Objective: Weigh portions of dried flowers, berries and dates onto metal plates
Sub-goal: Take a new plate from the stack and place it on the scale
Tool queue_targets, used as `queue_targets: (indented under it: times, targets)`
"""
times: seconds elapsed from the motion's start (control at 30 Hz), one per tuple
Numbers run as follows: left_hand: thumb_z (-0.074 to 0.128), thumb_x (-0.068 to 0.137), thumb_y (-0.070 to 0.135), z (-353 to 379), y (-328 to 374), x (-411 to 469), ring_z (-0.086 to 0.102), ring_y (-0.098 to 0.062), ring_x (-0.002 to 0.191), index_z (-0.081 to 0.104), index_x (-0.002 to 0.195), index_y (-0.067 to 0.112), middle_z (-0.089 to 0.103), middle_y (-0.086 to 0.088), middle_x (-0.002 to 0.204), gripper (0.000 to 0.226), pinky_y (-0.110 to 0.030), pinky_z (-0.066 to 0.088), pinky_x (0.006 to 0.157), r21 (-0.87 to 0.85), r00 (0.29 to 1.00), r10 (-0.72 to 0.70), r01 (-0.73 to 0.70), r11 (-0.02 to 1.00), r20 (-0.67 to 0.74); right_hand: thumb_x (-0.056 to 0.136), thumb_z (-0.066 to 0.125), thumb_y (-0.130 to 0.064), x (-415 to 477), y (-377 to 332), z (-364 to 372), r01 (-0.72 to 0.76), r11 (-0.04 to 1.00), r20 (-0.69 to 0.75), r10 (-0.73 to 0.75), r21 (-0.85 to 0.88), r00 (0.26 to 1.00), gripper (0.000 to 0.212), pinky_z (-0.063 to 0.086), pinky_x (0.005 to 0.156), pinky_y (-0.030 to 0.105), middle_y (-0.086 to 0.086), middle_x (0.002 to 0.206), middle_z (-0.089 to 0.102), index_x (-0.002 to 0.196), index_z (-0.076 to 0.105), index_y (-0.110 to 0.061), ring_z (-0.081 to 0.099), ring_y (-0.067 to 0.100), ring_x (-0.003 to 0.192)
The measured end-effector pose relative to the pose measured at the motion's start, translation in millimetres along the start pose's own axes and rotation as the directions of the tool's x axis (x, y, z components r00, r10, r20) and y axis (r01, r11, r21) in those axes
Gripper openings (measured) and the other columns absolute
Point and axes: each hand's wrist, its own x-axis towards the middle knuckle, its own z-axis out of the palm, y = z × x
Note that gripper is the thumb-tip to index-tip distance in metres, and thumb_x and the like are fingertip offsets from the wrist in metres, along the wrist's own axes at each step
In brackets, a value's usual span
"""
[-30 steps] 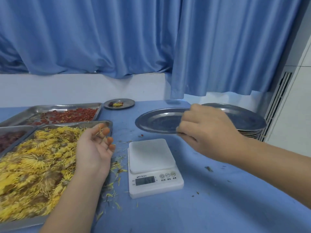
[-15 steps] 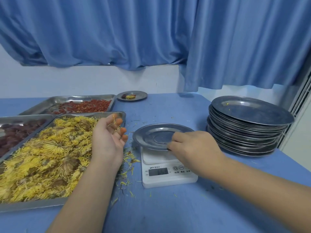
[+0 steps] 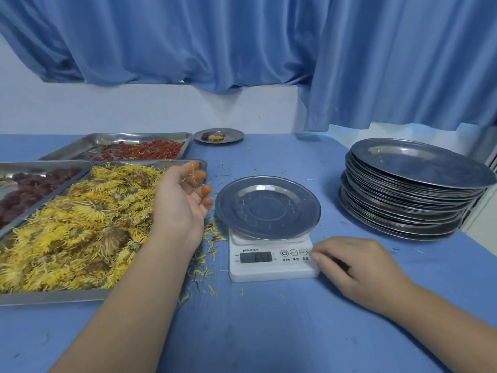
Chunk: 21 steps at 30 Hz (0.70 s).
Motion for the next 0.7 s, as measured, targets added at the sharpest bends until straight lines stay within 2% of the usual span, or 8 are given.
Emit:
queue_targets:
  times: [0.17,0.3,0.7]
  targets:
    - [0.052,0.092,0.02,-0.1,-4.0,0.6,0.049,-0.009,0.049,0.06,0.088,0.018,0.058,0.006,0.063,0.01,-0.024,0.035,0.052,0.032,1.0,0.002,-0.003,0.999,0.02,0.086,0.042,-0.057,2.7,1.0,4.2,-0.047,0.999,0.118,0.045,0.01,0.992,0.034,0.041,0.052,0.023,-0.025,0.058,0.042,0.096,0.062,-0.031,0.043,-0.003,0.055]
    - [0.051,0.092,0.021,-1.1,-5.8,2.8,0.05,-0.009,0.049,0.061,0.089,0.018,0.058,0.007,0.062,0.011,-0.023,0.036,0.052,0.045,0.999,0.006,-0.008,0.999,0.034,0.083,0.038,-0.066,2.1,1.0,4.7,-0.056,0.998,0.172,0.056,-0.009,0.984,0.041,0.04,0.052,0.025,-0.024,0.058,0.04,0.099,0.057,-0.033,0.041,-0.005,0.054]
    - [0.053,0.091,0.02,-0.7,-8.9,1.0,0.05,-0.009,0.05,0.064,0.089,0.019,0.059,0.006,0.065,0.011,-0.023,0.037,0.052,0.104,1.0,0.012,-0.015,0.994,0.024,0.079,0.042,-0.071,1.8,-2.1,2.8,-0.043,0.998,0.169,0.036,0.038,0.985,0.047,0.043,0.05,0.029,-0.015,0.055,0.04,0.091,0.059,-0.029,0.041,0.003,0.052]
